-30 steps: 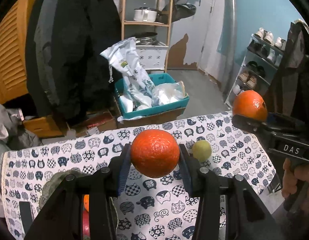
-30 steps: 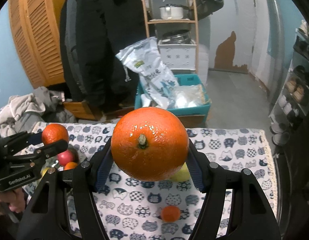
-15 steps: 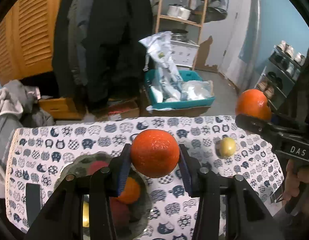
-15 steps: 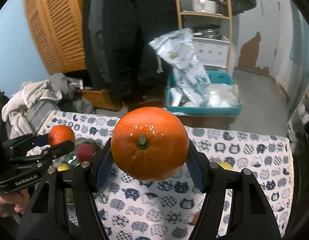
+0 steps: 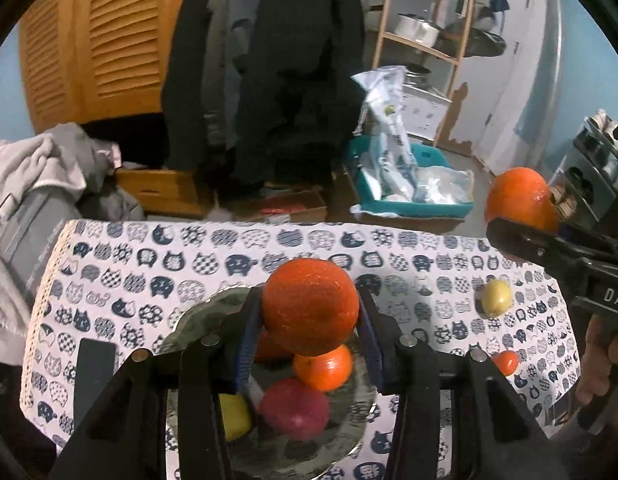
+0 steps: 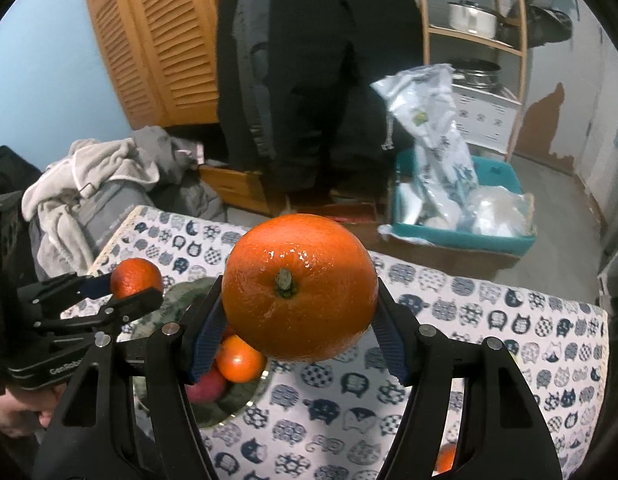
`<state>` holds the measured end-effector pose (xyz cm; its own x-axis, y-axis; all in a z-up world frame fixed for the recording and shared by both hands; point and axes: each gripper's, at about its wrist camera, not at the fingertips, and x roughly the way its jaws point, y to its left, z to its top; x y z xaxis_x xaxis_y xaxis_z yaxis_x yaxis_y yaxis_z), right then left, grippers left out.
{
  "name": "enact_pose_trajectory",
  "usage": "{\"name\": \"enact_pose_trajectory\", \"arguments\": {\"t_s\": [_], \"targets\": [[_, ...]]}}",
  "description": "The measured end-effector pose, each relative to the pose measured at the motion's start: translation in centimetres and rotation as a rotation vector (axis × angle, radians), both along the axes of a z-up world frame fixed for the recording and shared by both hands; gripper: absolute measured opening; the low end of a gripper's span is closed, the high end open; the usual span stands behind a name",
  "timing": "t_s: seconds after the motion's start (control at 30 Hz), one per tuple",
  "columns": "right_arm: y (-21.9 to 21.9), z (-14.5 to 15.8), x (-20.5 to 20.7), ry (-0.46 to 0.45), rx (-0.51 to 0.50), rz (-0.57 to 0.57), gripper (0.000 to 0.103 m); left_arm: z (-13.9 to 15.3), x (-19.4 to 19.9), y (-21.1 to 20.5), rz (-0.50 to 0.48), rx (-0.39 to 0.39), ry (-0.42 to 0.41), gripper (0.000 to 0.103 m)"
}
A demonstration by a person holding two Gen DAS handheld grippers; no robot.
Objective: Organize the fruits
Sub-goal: 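Lift and carry the tangerine with the left tool while the right tool carries the orange to the bowl, then release the tangerine into the bowl with the left tool while the right tool releases the orange there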
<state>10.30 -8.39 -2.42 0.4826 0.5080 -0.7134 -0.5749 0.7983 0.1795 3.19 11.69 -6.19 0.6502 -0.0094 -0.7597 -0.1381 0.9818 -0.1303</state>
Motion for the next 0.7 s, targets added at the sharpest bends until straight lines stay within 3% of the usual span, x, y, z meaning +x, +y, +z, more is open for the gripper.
{"name": "enact_pose_trajectory", "arguments": {"t_s": [0.43, 0.7], "targets": [[5.6, -2.1, -0.4, 0.056, -0.008, 0.088, 0.068, -4.9, -0.9, 4.7, 0.086, -0.015, 0.116, 0.046], [9.0, -5.0, -1.1, 0.109, -0.047, 0.158, 0.068, -8.6, -0.7, 7.3, 0.137, -0.063, 0.201, 0.046]]}}
